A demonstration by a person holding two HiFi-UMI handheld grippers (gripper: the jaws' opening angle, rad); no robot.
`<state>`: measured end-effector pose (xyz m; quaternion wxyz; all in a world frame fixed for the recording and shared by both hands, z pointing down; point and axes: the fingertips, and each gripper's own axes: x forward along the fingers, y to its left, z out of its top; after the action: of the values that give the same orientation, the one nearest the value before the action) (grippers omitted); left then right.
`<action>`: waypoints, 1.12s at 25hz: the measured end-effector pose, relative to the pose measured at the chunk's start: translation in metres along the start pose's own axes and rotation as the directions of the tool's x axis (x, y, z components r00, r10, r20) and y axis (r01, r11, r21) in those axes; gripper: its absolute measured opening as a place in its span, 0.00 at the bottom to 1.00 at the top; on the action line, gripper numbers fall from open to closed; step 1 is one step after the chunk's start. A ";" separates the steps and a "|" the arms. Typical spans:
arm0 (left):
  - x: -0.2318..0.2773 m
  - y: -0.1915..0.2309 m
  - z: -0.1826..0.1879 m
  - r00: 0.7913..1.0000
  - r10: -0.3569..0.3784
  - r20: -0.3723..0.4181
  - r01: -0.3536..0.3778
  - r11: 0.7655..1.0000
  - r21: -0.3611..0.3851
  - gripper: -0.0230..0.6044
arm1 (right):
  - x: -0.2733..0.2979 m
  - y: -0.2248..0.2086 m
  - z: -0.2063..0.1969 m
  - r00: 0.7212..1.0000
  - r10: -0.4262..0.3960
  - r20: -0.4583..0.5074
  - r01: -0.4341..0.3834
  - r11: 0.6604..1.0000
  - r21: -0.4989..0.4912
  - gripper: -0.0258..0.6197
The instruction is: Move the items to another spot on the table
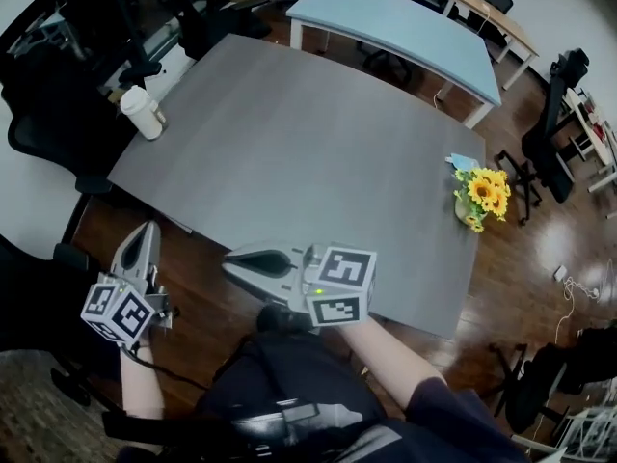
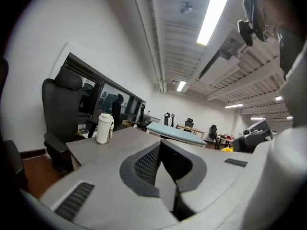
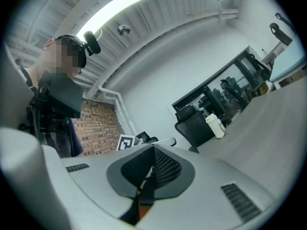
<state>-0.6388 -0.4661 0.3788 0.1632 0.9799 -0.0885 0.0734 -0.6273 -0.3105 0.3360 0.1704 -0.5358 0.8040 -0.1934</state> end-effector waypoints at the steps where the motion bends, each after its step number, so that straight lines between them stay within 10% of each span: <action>1: -0.004 0.007 0.000 1.000 -0.012 0.008 0.012 0.999 -0.031 0.07 | 0.012 -0.002 -0.003 1.000 -0.005 -0.015 0.006 1.000 0.005 0.01; 12: -0.021 0.052 -0.033 0.995 -0.082 -0.047 0.065 0.953 -0.296 0.07 | 0.054 0.001 -0.020 0.995 -0.071 -0.070 0.074 0.997 0.035 0.01; 28: 0.065 -0.093 -0.065 0.927 -0.325 -0.189 0.301 0.943 -0.142 0.07 | -0.084 0.003 -0.010 0.956 -0.275 0.098 0.276 0.961 0.007 0.01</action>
<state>-0.5648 -0.3676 0.4224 0.2349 0.9577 0.0829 0.1443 -0.6032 -0.2303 0.3492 0.1793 -0.6519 0.7130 -0.1860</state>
